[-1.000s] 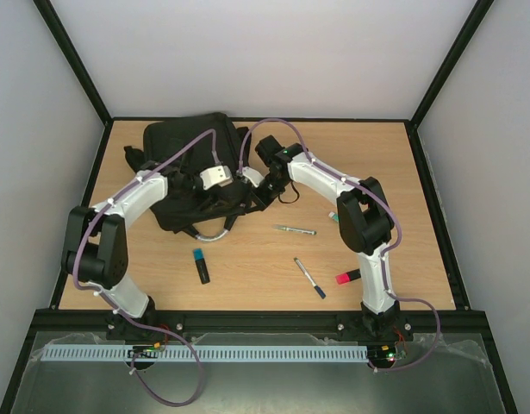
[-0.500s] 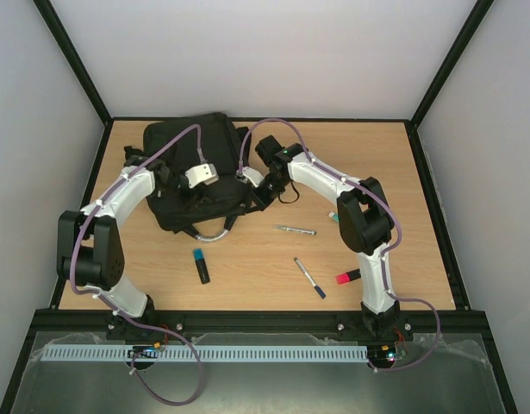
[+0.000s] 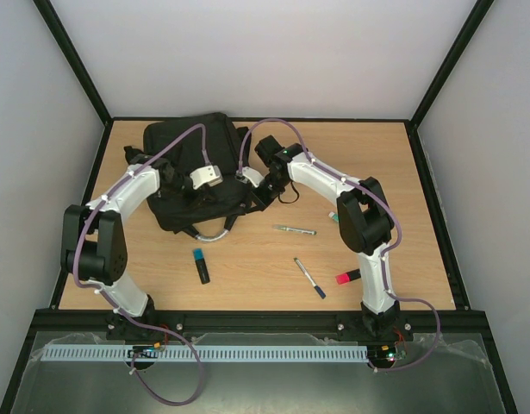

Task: Pack the student bag
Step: Zip the student bag at the center of the board.

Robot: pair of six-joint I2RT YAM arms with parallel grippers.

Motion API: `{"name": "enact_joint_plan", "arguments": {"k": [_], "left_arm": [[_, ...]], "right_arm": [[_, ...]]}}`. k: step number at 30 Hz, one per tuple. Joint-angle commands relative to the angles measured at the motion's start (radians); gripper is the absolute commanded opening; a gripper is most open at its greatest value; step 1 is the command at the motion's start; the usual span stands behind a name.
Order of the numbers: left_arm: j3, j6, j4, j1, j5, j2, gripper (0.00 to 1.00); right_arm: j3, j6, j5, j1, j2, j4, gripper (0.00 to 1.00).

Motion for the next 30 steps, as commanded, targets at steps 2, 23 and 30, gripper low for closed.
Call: {"name": "enact_joint_plan", "arguments": {"k": [2, 23, 30], "left_arm": [[0.018, -0.003, 0.014, -0.017, -0.003, 0.014, 0.14], [-0.027, 0.146, -0.133, -0.018, -0.069, -0.128, 0.02], [-0.031, 0.156, -0.145, -0.018, -0.073, -0.148, 0.02]], "right_arm": [[0.004, 0.005, -0.019, -0.003, -0.033, -0.041, 0.01], [0.055, -0.079, 0.07, -0.118, 0.048, -0.078, 0.01], [0.156, -0.094, 0.124, -0.137, 0.137, -0.065, 0.01]]}}
